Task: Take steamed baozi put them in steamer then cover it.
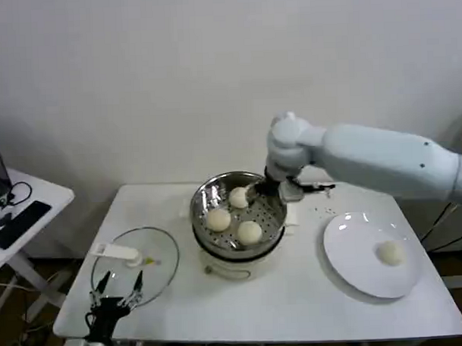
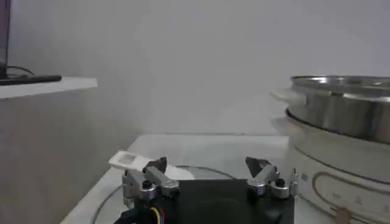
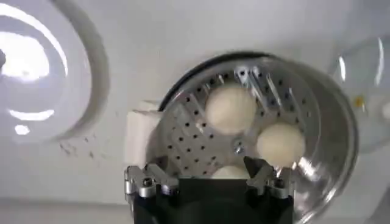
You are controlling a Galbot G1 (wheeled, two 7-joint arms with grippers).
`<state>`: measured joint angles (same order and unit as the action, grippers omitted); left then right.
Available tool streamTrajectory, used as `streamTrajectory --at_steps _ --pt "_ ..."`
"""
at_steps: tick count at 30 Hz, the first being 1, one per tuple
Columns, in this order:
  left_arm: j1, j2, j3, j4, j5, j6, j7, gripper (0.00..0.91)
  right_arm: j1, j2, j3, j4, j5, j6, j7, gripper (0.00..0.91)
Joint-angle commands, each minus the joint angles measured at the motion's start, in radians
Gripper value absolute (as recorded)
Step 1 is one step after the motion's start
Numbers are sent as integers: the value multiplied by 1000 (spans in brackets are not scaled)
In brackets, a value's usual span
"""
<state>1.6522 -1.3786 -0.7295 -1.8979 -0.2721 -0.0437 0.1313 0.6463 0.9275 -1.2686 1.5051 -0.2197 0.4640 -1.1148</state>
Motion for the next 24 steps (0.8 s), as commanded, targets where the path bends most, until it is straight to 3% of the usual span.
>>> streamTrajectory --at_steps 1,2,5,9,12,14,16,18,23,24 --pt "-28 18 2 -7 -12 12 1 907 138 -252 -125 -115 557 -517 6 907" --pt "-34 18 3 -10 -12 15 1 907 129 -293 -136 -125 623 -602 17 907" --pt "-43 18 5 -13 -16 16 4 907 85 -364 -119 -161 681 -669 20 907" --pt "-50 23 9 -12 -16 15 6 907 -24 -451 -74 -200 612 -677 14 907" --pt "-48 24 11 -13 -15 14 8 907 -167 -516 39 -227 529 -640 6 907" --pt "-47 25 10 -13 -12 13 8 907 -291 -546 165 -251 407 -571 -1 907" --pt "-47 25 11 -15 -13 14 6 907 -448 -555 278 -284 373 -489 8 907" --pt "-46 24 12 -15 -14 15 6 907 -551 -559 355 -298 341 -493 23 907" --pt "-42 19 14 -17 -10 16 5 907 -745 -533 557 -379 173 -401 10 907" --pt "-42 19 14 -17 -10 16 5 907 -762 -530 570 -385 173 -390 9 907"
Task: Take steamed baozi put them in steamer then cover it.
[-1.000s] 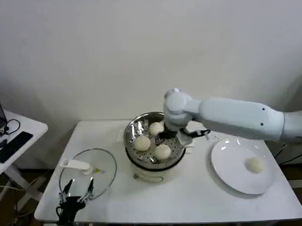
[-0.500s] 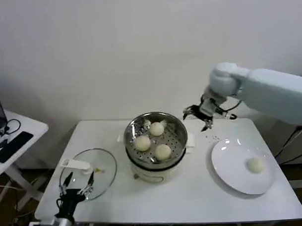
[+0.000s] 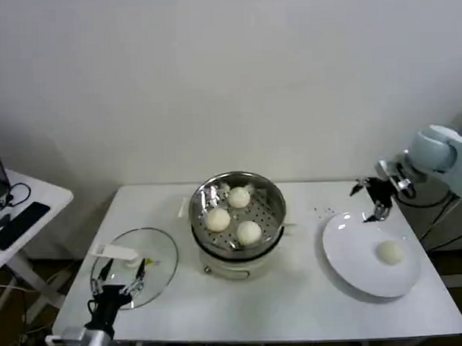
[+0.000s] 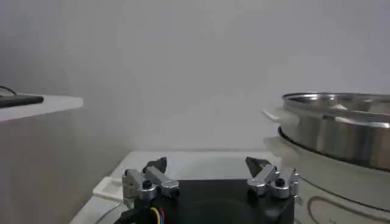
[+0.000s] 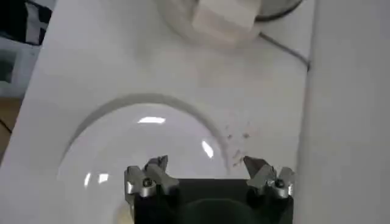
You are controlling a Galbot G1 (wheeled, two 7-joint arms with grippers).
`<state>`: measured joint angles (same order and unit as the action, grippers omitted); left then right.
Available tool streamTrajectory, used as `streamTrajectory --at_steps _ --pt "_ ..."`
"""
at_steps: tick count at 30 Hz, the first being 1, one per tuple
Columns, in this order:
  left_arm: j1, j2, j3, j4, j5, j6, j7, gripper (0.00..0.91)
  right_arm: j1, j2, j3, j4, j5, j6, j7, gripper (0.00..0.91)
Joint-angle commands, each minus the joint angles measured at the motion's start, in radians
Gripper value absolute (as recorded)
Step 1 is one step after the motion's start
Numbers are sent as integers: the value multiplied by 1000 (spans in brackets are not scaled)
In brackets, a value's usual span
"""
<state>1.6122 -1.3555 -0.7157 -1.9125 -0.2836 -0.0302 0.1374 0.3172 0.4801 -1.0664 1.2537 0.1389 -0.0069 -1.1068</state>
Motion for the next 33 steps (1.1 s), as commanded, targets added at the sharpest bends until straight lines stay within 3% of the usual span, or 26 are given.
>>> streamTrajectory --at_steps 1,7,13,21,33 --pt "2 -4 0 -4 2 3 -1 907 -455 -68 398 -156 -226 109 -5 907" --pt "9 -8 -4 -1 7 5 -1 907 -525 1 485 -260 -322 159 -9 907" --pt "14 -11 -8 3 10 8 -3 907 -526 62 484 -332 -350 162 -25 907" --pt "12 -13 -6 11 14 10 -4 907 -507 134 484 -389 -365 168 -24 907" --pt "13 -13 -7 18 15 8 -5 907 -487 168 461 -405 -363 163 -24 907"
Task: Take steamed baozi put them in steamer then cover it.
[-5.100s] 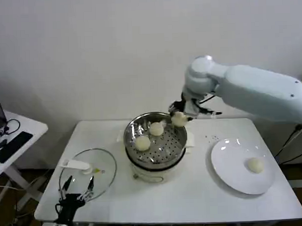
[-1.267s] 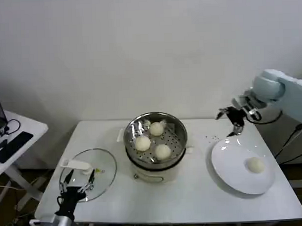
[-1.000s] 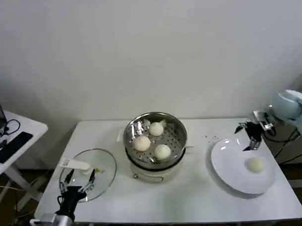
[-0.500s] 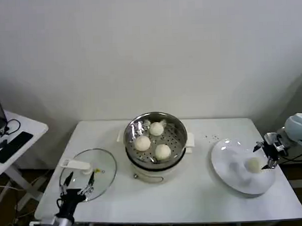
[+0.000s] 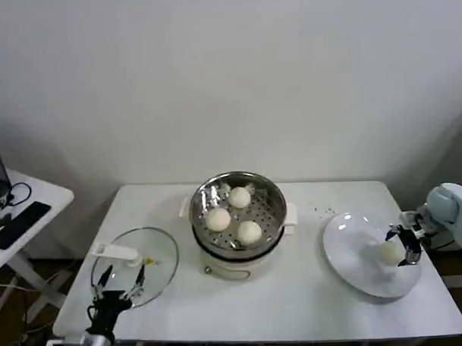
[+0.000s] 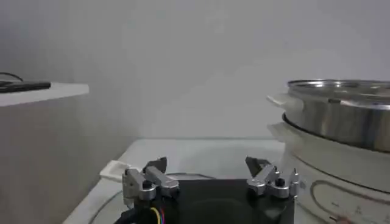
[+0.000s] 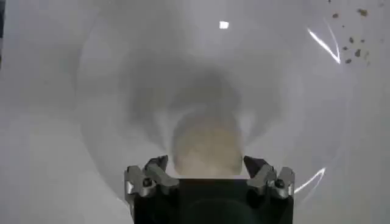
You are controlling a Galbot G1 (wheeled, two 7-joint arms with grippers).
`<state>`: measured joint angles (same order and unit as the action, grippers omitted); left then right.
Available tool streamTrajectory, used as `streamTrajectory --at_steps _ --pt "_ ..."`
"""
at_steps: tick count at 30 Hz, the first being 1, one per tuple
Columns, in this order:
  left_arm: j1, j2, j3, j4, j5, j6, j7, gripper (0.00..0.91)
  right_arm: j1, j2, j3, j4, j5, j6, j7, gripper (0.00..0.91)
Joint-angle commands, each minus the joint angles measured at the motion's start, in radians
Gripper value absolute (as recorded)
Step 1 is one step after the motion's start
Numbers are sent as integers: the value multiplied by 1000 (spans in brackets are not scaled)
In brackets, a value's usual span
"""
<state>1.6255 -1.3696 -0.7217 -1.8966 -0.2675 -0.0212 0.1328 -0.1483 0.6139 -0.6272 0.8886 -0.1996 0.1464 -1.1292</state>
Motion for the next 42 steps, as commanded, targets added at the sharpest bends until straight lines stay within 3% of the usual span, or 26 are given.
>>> streamTrajectory --at_steps 1,4,9,15,21,26,32,36,42 --pt "-1 1 -1 2 -1 -1 0 907 -20 34 22 -40 -24 8 -3 907" --pt "-1 0 0 2 -1 -1 0 907 -16 31 21 -38 -23 4 -6 897" --pt "-1 0 1 3 -1 -1 -1 907 -7 29 18 -43 -20 2 -7 685" --pt "2 -2 0 4 0 -3 -1 907 2 24 11 -39 0 -4 -7 665" --pt "1 -4 1 3 0 -4 -1 907 72 3 -72 -12 100 -37 -5 665" --pt "3 -4 5 1 -1 -6 -1 907 268 -20 -300 29 330 -134 -1 665" --pt "-4 -4 16 -2 -4 -9 1 907 635 31 -675 70 634 -251 5 665" --pt "-3 -10 23 -15 22 -24 0 907 872 141 -881 69 856 -306 6 665" --pt "-5 -22 38 -57 73 -38 4 907 1003 313 -1037 80 1082 -352 12 665"
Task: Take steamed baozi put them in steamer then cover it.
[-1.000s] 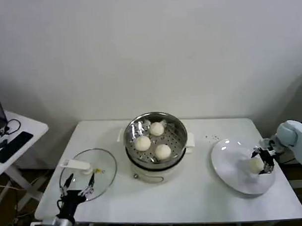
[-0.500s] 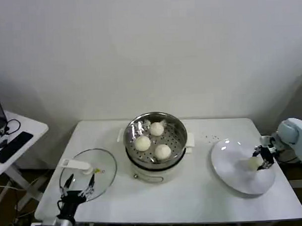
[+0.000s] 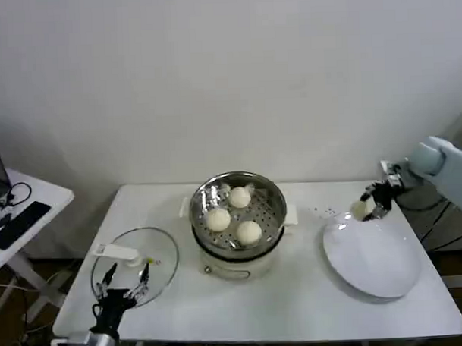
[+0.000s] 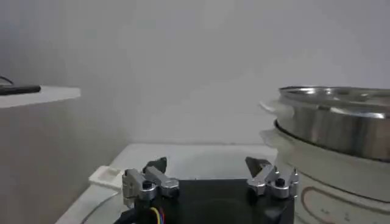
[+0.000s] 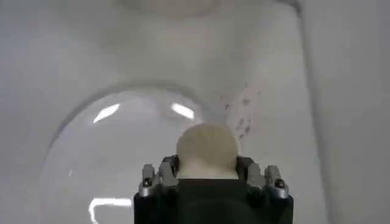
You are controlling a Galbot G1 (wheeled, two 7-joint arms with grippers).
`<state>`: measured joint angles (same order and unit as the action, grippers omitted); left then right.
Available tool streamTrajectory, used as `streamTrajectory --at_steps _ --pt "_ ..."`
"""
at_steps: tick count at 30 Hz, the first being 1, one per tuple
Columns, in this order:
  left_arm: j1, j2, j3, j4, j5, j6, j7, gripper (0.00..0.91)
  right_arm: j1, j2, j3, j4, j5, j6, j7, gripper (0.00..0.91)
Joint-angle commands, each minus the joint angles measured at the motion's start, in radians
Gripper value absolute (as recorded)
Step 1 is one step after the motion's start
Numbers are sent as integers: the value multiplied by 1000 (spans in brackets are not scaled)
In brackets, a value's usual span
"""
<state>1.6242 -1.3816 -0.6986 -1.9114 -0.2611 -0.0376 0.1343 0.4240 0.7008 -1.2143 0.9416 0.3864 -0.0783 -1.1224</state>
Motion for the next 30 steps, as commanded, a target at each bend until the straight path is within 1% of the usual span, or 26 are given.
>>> streamTrajectory --at_steps 1,4,10,12,17,22,30 --pt "-5 -9 17 -46 66 -21 2 907 437 240 -457 28 508 -131 5 665" --pt "-20 -21 22 -61 75 -20 -8 907 454 321 -500 22 567 -148 11 665" --pt "-20 -26 36 -67 82 -24 -11 907 458 447 -550 25 630 -163 19 665" --pt "-17 -25 37 -66 78 -26 -11 907 449 500 -557 19 643 -165 21 665" --pt "-22 -23 35 -51 82 -30 -12 907 430 585 -573 16 664 -173 22 665" --pt "-25 -21 31 -48 75 -31 -11 907 379 620 -562 14 634 -174 26 665" --pt "-28 -20 26 -34 67 -34 -11 907 305 630 -553 -6 570 -171 28 665"
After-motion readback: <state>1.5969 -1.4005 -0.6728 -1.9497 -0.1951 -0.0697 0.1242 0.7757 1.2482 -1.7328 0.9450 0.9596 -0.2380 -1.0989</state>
